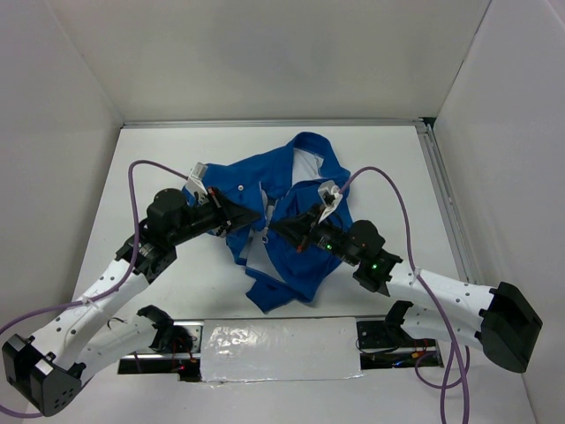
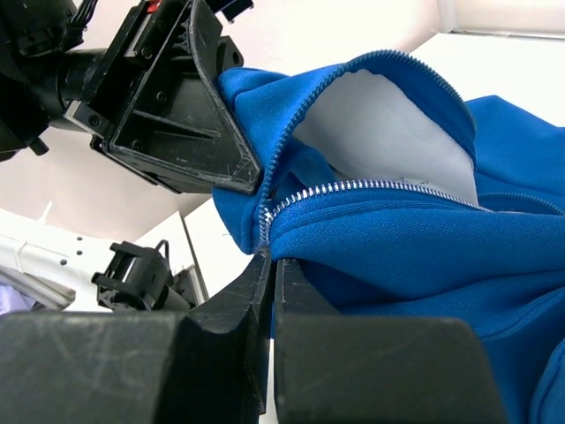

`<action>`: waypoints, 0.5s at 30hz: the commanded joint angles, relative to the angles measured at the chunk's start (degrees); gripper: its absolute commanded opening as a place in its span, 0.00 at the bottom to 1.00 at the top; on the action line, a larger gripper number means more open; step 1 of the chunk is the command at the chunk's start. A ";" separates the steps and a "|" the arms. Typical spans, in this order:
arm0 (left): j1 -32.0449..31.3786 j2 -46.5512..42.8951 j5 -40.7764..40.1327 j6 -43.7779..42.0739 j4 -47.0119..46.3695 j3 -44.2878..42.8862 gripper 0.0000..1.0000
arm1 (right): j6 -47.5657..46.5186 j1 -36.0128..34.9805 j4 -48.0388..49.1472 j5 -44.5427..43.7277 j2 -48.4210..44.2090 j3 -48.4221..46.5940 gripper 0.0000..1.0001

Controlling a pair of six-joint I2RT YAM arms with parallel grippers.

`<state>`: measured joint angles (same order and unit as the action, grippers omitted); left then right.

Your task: Zip up the jacket

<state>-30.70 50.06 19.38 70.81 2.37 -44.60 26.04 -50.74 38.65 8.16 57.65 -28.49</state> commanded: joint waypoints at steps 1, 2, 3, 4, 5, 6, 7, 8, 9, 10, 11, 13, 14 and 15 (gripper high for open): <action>-0.42 0.12 2.33 0.30 -3.08 -0.14 0.00 | -0.99 0.20 8.10 -1.48 -1.22 -0.78 0.00; -0.42 0.21 2.33 0.30 -3.07 -0.14 0.00 | -0.99 0.29 8.28 -1.74 -1.40 -0.69 0.00; -0.33 0.21 2.33 0.30 -2.99 -0.14 0.00 | -1.17 0.47 8.54 -1.66 -1.66 -0.60 0.00; -0.41 0.30 2.16 -0.05 -2.99 -0.31 0.00 | -1.00 0.38 8.46 -2.18 -1.84 -0.51 0.00; -0.42 0.39 1.81 -0.14 -2.55 -0.40 0.00 | -1.17 0.38 8.72 -2.01 -2.19 -0.43 0.00; -0.42 0.47 1.63 -0.14 -2.55 -0.57 0.00 | -1.00 0.55 8.89 -1.75 -2.36 -0.43 0.00; -0.42 0.56 1.46 -0.40 -0.98 -0.66 0.00 | -0.73 0.73 9.07 -1.66 -2.54 -0.34 0.00; -0.42 0.74 0.58 -0.32 -0.18 -0.75 0.00 | -0.73 0.91 9.24 -0.88 -2.63 -0.34 0.00; -0.42 0.82 0.31 -0.58 0.17 -1.01 0.00 | -0.73 0.99 9.25 0.00 -3.06 -0.42 0.00; -0.50 1.26 0.14 -0.58 0.44 -1.19 0.00 | -0.73 1.08 9.16 0.53 -3.15 -0.51 0.00; -0.42 1.53 -0.21 -0.58 1.05 -1.28 0.00 | -0.82 1.17 8.81 1.06 -3.07 -0.86 0.00; -0.59 2.40 -0.30 -0.85 1.41 -1.80 0.00 | -0.47 1.08 9.33 1.94 -3.16 -0.78 0.00; -0.59 2.67 -0.48 -0.84 1.84 -2.07 0.00 | -0.29 1.08 9.51 2.29 -2.98 -0.78 0.00; -0.68 3.02 -0.57 -1.02 2.11 -2.51 0.00 | -0.12 1.26 9.42 2.38 -2.89 -0.86 0.00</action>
<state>-30.70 52.25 18.79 70.72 3.99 -44.62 25.89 -49.80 40.34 8.75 56.31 -28.47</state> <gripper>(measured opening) 0.089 0.021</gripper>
